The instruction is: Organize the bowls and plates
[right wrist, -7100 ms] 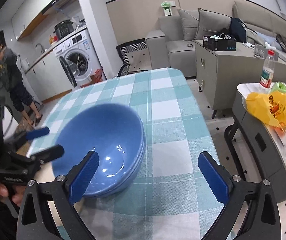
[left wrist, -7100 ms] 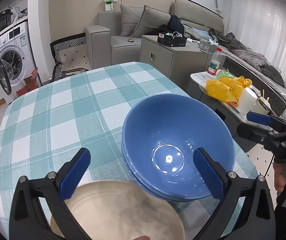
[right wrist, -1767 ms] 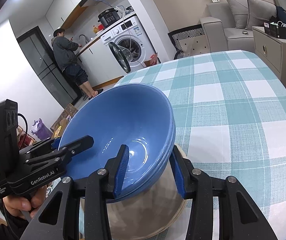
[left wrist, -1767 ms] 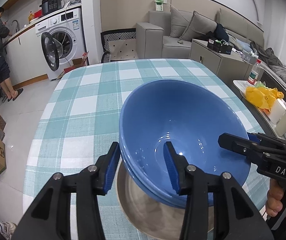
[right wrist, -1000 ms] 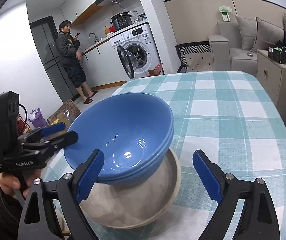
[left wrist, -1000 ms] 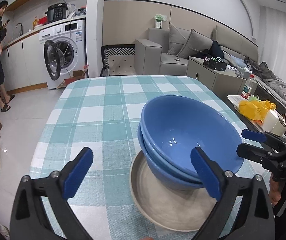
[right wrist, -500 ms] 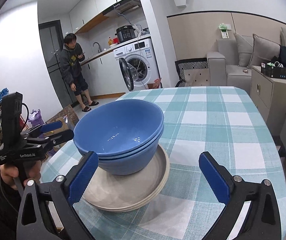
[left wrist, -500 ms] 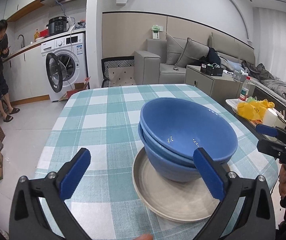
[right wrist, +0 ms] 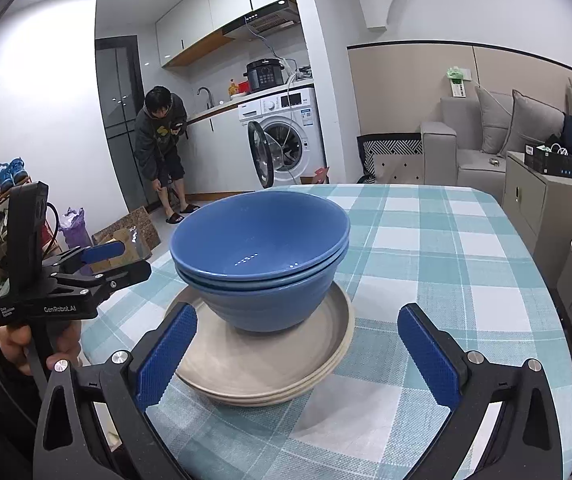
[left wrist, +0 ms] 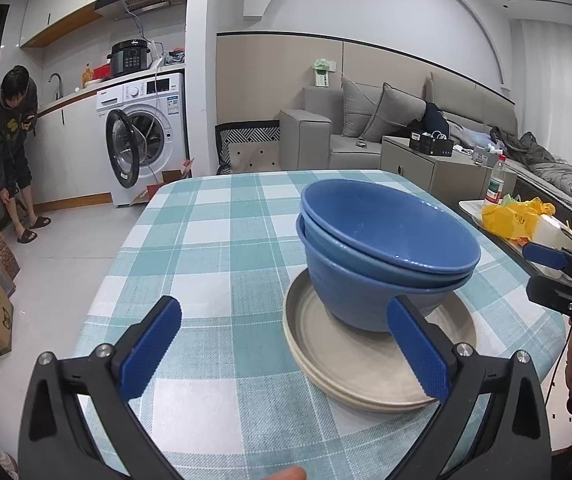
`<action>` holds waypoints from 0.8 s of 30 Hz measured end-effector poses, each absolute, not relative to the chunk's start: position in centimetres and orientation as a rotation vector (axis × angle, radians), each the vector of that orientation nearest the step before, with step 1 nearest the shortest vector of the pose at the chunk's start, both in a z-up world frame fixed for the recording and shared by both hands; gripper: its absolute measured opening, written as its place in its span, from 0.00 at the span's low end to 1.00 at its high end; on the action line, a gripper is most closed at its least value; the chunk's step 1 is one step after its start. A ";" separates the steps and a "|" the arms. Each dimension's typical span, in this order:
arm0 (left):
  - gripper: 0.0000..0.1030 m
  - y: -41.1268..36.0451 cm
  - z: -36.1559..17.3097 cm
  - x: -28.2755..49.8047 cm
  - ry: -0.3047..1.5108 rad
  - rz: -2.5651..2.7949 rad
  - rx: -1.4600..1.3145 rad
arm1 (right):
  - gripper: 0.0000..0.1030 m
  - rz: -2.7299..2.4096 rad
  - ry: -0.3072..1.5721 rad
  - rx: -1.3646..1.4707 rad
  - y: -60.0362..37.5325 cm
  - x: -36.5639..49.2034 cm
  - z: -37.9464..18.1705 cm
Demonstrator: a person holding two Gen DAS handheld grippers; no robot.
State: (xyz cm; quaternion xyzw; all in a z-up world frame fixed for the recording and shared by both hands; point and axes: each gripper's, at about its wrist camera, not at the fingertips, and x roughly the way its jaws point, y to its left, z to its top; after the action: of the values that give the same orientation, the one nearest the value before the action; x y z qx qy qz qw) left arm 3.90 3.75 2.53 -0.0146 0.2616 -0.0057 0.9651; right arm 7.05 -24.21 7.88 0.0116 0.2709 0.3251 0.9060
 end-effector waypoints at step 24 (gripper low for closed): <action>1.00 3.6 -0.3 2.6 0.431 0.001 -0.038 | 0.99 0.673 0.468 0.071 -25.0 5.5 4.5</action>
State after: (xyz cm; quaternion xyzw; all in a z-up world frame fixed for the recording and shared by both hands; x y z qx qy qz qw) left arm 2.60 3.63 -0.28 -0.0190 0.2141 0.0007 0.9766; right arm 5.52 -24.99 4.54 0.0343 0.2275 0.3269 0.9166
